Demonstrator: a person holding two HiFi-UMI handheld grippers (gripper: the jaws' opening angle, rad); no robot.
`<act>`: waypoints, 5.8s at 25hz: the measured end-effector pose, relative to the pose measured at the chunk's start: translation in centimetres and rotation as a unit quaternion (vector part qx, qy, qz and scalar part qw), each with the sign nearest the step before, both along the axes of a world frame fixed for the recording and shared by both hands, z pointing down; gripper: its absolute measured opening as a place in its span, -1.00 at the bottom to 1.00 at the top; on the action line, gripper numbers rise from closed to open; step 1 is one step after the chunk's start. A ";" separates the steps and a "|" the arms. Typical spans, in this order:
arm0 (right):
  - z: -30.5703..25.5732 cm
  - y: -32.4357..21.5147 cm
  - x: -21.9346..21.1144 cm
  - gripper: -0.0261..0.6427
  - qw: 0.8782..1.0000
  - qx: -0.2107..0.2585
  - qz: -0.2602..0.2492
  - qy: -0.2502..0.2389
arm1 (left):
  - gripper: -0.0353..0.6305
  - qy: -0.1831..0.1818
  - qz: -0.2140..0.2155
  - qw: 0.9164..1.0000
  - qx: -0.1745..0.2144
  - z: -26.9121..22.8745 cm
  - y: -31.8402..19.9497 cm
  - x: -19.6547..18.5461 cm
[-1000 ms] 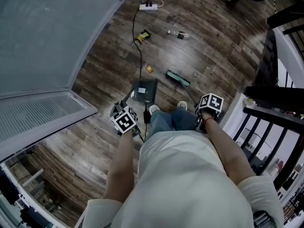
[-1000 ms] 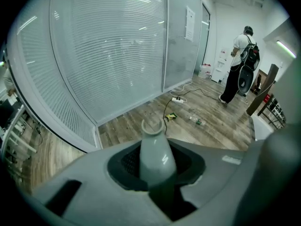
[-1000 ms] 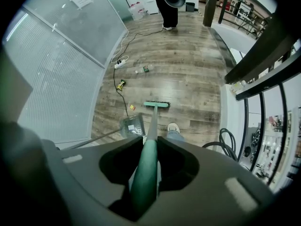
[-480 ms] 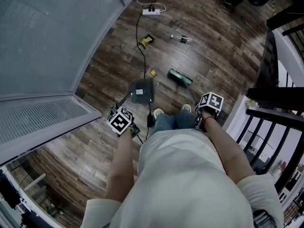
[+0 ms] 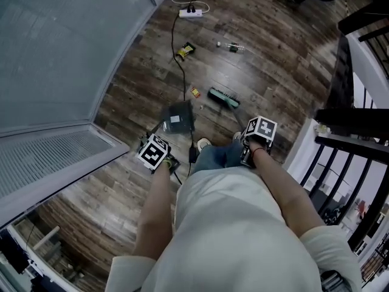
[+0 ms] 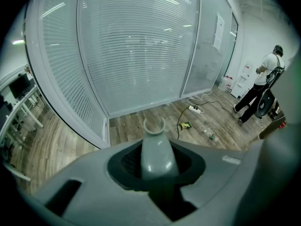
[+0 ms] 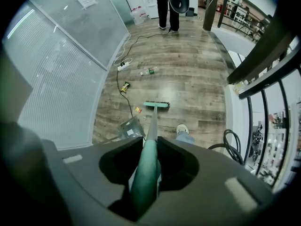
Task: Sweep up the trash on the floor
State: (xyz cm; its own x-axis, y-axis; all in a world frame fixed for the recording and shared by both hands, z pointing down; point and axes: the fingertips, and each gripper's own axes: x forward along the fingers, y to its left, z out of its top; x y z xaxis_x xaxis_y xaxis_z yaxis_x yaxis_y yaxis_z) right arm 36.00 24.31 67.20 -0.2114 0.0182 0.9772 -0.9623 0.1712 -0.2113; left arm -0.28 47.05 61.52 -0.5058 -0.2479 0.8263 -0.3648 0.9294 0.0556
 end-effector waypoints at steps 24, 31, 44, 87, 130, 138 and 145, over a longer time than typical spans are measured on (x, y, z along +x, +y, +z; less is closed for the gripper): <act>0.8 6.0 -4.4 -0.63 0.991 -0.104 0.081 -0.018 | -0.63 0.007 -0.012 1.000 -0.018 0.9 -2.1 -1.9; 0.6 8.3 -5.5 -0.63 0.990 -0.128 0.052 -0.022 | -0.63 0.009 -0.012 1.000 -0.018 1.1 -2.1 -2.0; -0.2 12.0 -7.1 -0.63 0.982 -0.181 0.029 -0.046 | -0.63 0.012 -0.019 1.000 -0.014 1.3 -1.5 -2.8; -3.4 -4.7 -9.7 -0.63 0.993 -0.066 0.049 -0.082 | -0.63 0.045 -0.143 0.987 0.050 0.6 -3.7 -7.1; 0.1 -7.0 -14.6 -0.63 0.985 -0.147 -0.086 -0.008 | -0.63 0.032 -0.158 0.987 0.005 1.2 -11.5 -9.8; -0.2 -5.7 -15.3 -0.63 0.982 -0.155 -0.112 -0.007 | -0.63 0.034 -0.158 0.987 0.005 1.2 -11.5 -9.8; -0.7 -4.5 -15.9 -0.63 0.977 -0.184 -0.102 -0.026 | -0.63 0.035 -0.157 0.987 0.007 1.2 -11.4 -10.0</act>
